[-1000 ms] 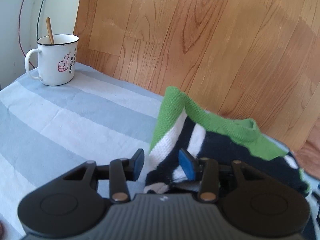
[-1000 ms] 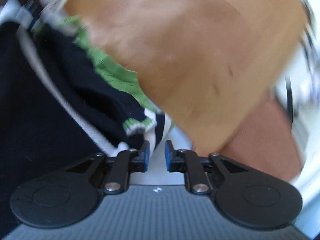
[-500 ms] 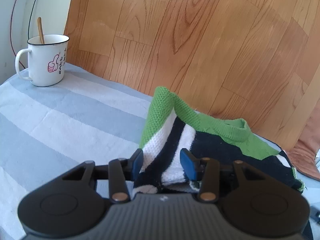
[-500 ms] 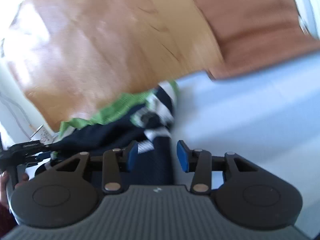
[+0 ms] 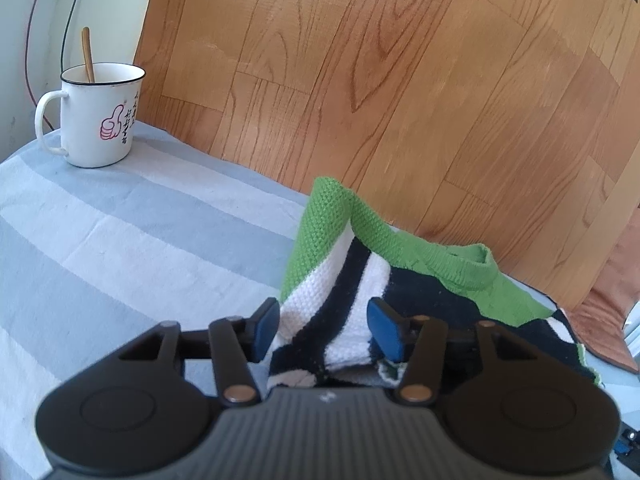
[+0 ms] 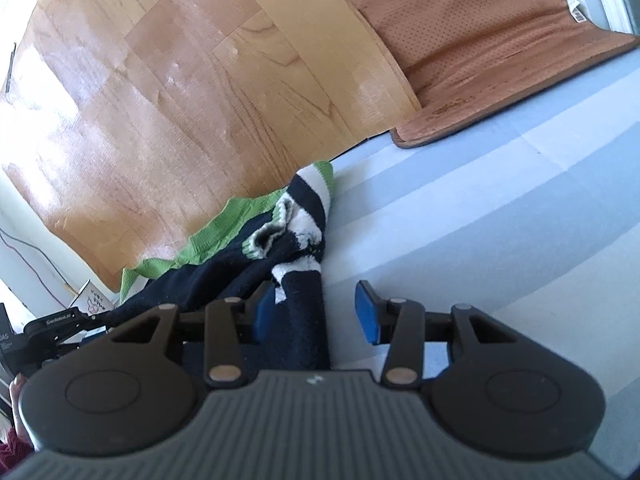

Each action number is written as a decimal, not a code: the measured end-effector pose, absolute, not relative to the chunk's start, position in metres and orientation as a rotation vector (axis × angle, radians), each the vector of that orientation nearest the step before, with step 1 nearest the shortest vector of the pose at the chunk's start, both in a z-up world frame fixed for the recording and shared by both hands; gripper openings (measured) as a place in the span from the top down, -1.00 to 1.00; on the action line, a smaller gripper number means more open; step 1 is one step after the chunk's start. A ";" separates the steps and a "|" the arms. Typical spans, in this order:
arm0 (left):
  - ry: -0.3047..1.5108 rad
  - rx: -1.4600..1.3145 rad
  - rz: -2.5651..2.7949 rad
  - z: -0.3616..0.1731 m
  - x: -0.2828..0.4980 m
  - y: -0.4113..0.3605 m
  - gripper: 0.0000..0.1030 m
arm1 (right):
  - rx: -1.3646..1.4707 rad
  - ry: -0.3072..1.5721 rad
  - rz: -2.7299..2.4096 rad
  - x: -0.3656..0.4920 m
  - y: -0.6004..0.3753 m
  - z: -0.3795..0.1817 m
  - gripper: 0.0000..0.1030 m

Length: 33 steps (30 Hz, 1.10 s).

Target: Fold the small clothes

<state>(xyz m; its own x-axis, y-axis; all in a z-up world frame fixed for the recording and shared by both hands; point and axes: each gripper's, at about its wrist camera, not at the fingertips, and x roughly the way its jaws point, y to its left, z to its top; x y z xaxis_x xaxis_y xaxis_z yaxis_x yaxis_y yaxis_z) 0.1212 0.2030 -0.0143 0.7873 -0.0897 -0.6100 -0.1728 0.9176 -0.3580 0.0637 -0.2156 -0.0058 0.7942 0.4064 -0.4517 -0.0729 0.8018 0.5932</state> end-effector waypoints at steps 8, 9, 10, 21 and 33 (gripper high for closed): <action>0.638 -0.435 0.027 -0.009 0.117 0.204 0.01 | 0.585 0.605 0.264 0.065 -0.216 -0.006 0.08; 0.637 -0.437 0.024 -0.009 0.117 0.204 0.01 | 0.585 0.605 0.263 0.065 -0.216 -0.006 0.08; 0.637 -0.437 0.021 -0.009 0.117 0.204 0.01 | 0.584 0.606 0.263 0.065 -0.216 -0.006 0.08; 0.637 -0.489 -0.011 -0.010 0.118 0.211 0.01 | 0.595 0.608 0.271 0.065 -0.217 -0.006 0.06; 0.632 -0.504 -0.039 -0.018 0.128 0.209 0.08 | 0.598 0.581 0.270 0.063 -0.218 -0.006 0.04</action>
<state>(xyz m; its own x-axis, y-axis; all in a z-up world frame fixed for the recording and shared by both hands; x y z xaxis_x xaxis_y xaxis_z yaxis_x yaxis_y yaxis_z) 0.1280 0.2094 -0.0178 0.8100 -0.1853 -0.5564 -0.1164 0.8791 -0.4622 0.0635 -0.2182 -0.0055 0.8074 0.4000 -0.4337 -0.0740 0.7980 0.5981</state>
